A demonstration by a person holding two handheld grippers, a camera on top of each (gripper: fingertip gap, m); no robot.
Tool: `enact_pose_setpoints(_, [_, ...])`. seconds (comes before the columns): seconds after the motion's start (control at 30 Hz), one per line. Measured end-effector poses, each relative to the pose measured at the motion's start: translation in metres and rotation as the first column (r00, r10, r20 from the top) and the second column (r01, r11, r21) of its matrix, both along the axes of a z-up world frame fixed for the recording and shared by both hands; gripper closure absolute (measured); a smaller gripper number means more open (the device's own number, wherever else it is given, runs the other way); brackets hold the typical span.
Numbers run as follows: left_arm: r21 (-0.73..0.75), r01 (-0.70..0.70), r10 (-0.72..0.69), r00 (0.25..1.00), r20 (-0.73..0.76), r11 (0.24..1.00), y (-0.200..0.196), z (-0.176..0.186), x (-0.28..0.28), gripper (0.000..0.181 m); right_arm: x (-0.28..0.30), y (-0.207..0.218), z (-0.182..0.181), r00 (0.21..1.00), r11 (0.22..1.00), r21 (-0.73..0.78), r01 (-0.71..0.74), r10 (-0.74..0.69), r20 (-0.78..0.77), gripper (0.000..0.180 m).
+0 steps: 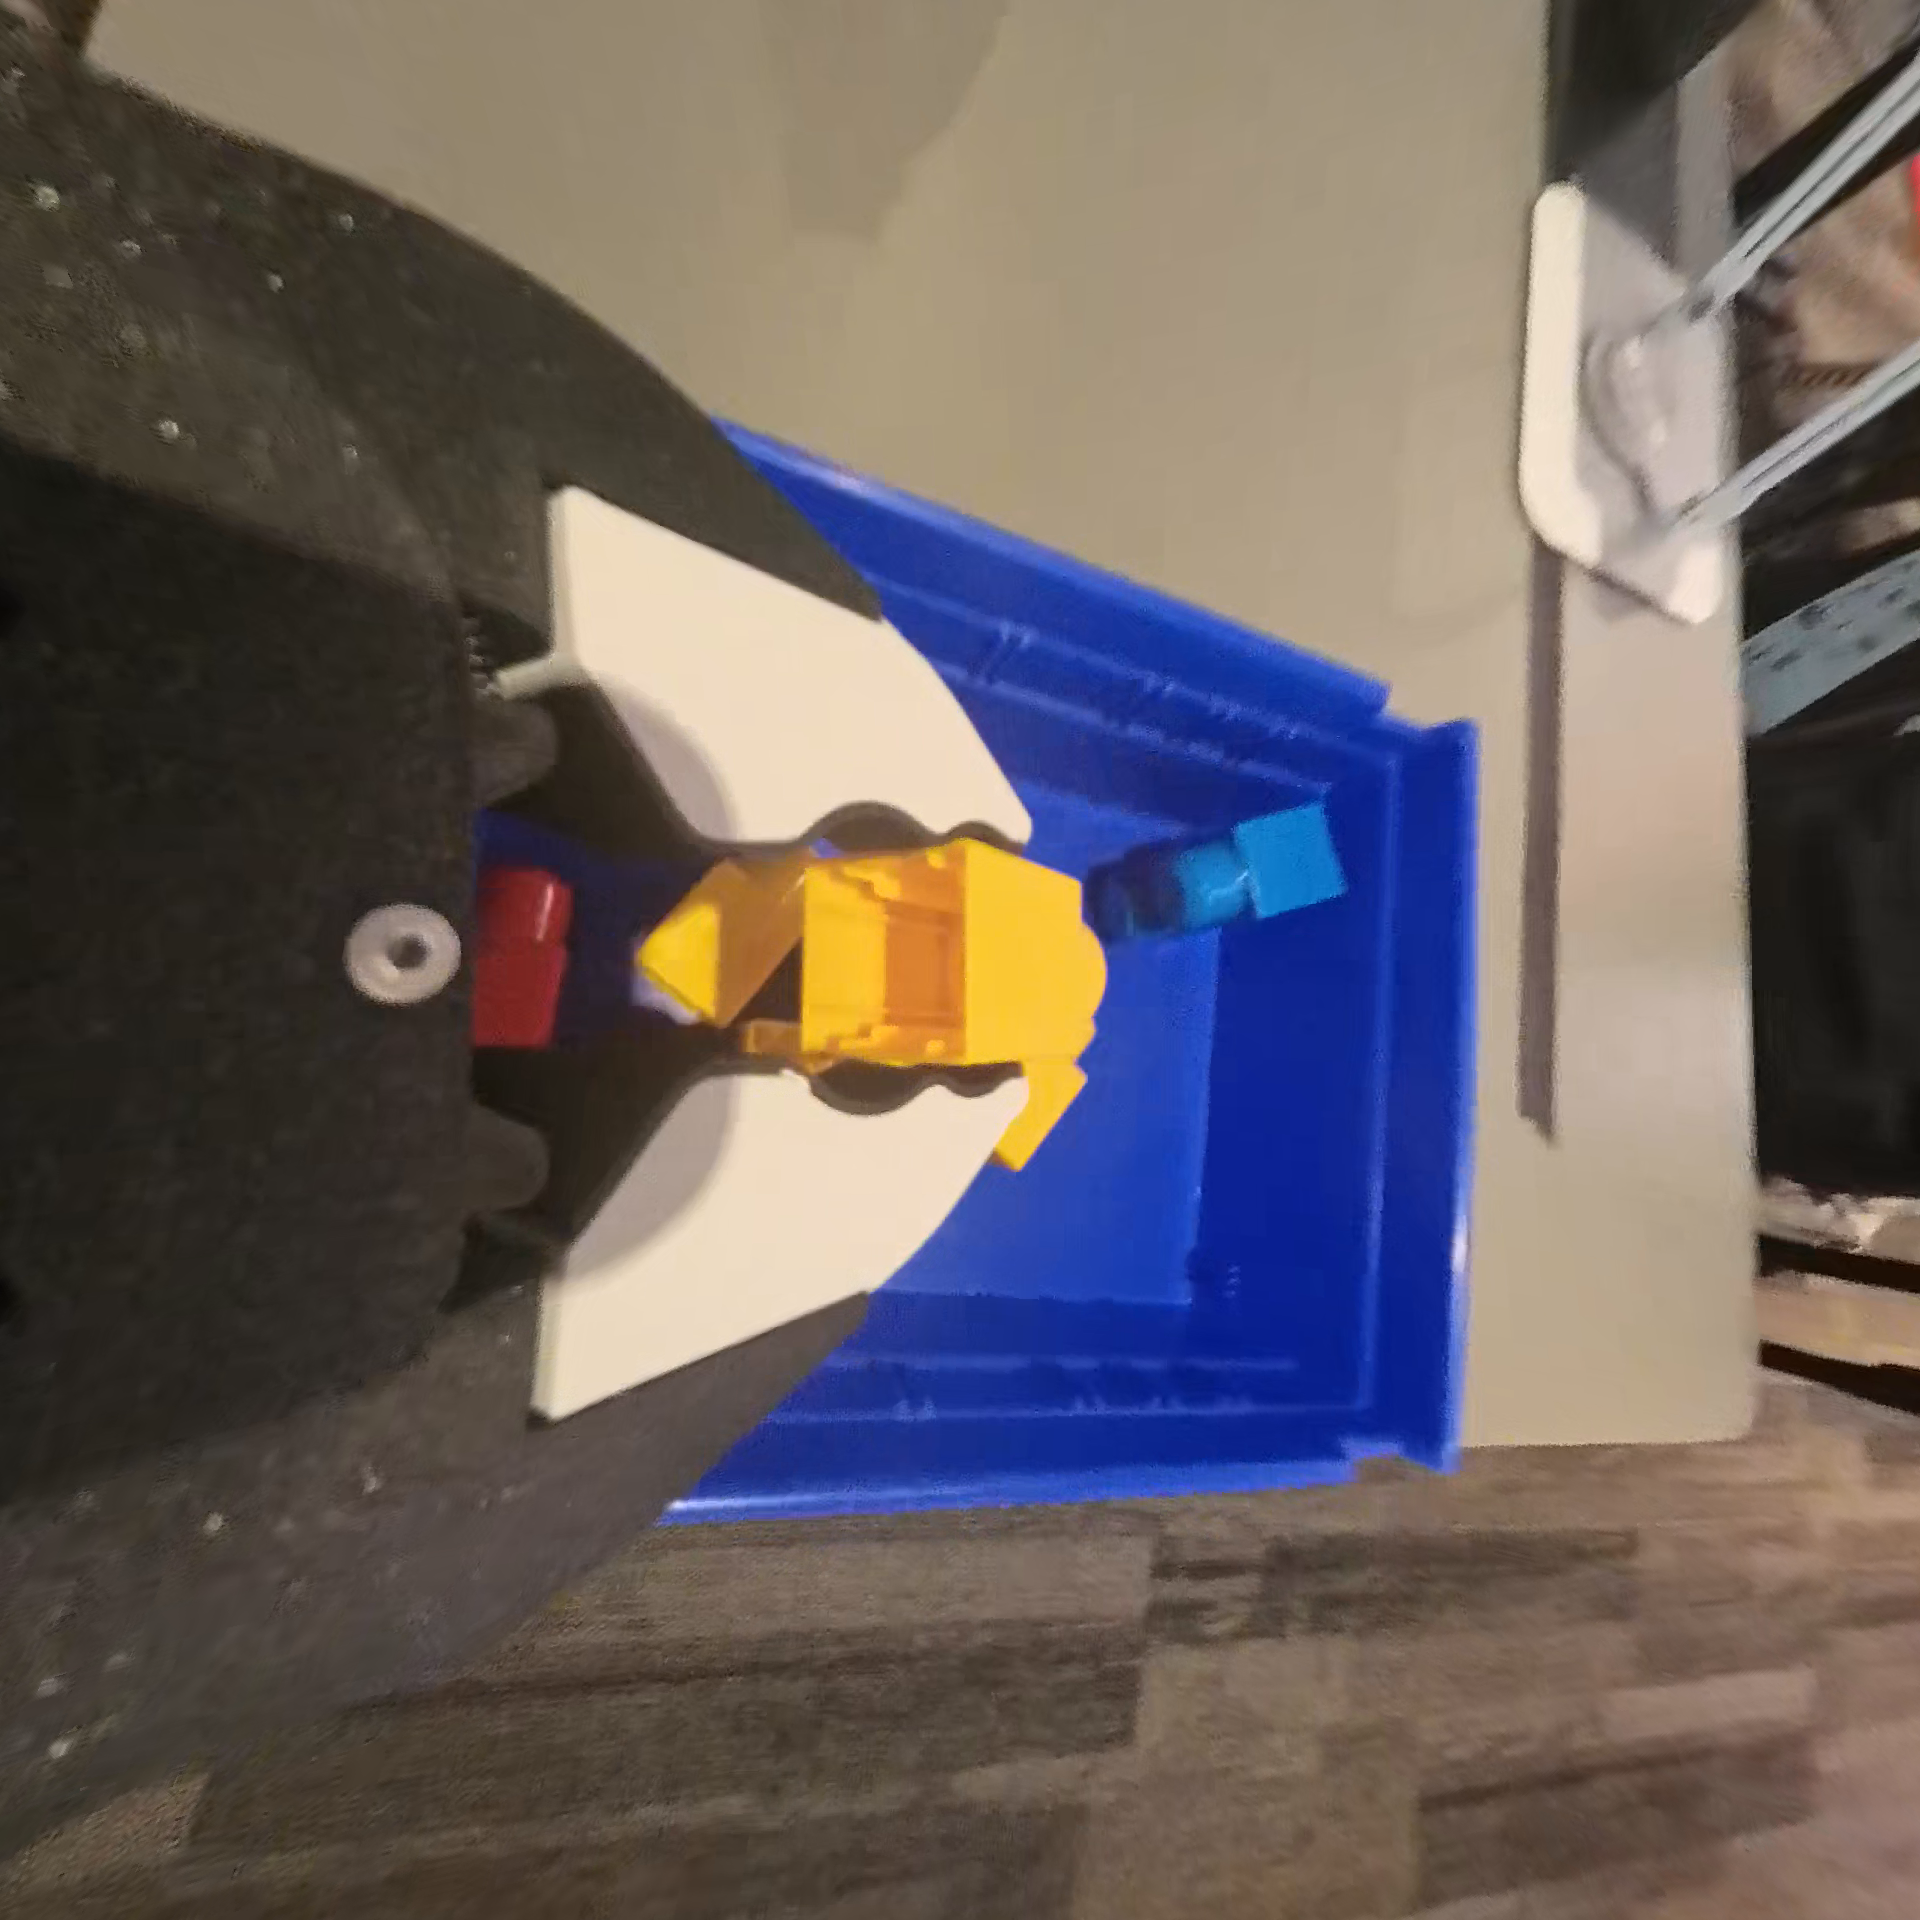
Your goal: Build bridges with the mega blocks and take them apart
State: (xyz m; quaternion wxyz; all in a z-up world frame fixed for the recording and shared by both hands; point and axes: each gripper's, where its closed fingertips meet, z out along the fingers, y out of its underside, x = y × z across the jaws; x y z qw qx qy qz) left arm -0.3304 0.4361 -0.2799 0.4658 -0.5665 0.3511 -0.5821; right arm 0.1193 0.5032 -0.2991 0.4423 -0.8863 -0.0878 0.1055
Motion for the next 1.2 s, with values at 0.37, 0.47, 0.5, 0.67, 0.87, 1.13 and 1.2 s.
enact_pose_setpoints(0.37, [-0.041,-0.03,0.031,0.999,0.028,0.999,0.011,-0.006,-0.006,0.144,-0.159,0.005,0.062,0.895,0.865,0.373,-0.337,0.417,-0.158,0.112])
enact_pose_setpoints(0.47, [-0.035,-0.025,0.026,0.999,0.02,0.999,0.009,-0.007,-0.004,0.144,-0.273,-0.026,0.055,0.685,0.698,0.444,-0.562,0.694,-0.223,0.112])
enact_pose_setpoints(0.5, [-0.032,-0.022,0.023,1.0,0.019,0.999,0.008,-0.007,-0.004,0.144,-0.306,-0.035,0.048,0.606,0.645,0.455,-0.614,0.755,-0.252,0.111])
enact_pose_setpoints(0.67, [-0.023,-0.008,0.008,1.0,0.027,1.0,0.006,-0.006,-0.003,0.144,-0.41,-0.059,0.004,0.377,0.475,0.425,-0.77,0.877,-0.298,0.108])
enact_pose_setpoints(0.87, [-0.038,0.049,-0.047,0.998,0.048,0.998,-0.001,-0.005,0.003,0.145,-0.438,-0.075,-0.005,0.237,0.361,0.4,-0.842,0.915,-0.328,0.144])
enact_pose_setpoints(1.13, [0.013,-0.016,0.015,0.999,0.04,1.0,0.002,0.003,-0.009,0.145,-0.387,-0.064,0.026,0.376,0.484,0.423,-0.766,0.871,-0.316,0.145])
enact_pose_setpoints(1.2, [0.0,-0.057,0.057,0.996,0.068,0.998,0.013,0.008,-0.025,0.144,-0.339,-0.046,0.037,0.5,0.592,0.401,-0.699,0.805,-0.319,0.145])
